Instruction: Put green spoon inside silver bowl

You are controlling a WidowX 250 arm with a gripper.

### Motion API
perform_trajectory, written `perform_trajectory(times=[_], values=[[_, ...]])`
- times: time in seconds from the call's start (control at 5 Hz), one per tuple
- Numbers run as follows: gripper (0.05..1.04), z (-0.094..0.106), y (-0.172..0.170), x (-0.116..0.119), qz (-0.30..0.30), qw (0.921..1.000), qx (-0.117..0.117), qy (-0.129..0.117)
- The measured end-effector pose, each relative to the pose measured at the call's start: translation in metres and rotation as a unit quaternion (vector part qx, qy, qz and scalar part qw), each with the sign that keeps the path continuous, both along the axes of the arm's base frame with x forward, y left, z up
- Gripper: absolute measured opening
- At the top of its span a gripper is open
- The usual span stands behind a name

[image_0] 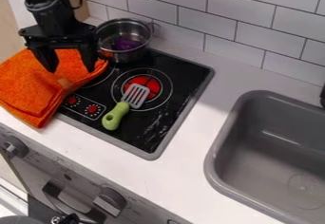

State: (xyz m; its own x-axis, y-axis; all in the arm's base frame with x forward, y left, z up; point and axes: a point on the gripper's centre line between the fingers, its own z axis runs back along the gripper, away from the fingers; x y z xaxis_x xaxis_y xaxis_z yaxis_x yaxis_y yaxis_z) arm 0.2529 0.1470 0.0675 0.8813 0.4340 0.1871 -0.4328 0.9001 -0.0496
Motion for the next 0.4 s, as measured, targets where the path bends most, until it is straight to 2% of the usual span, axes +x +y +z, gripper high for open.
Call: perform_trajectory(times=[0.2,0.4], values=[[0.999,-0.007,-0.003,-0.004,0.004,0.9999,-0.010,0.013],[0.999,-0.007,-0.022,-0.008,-0.010,0.9993,-0.024,0.026]])
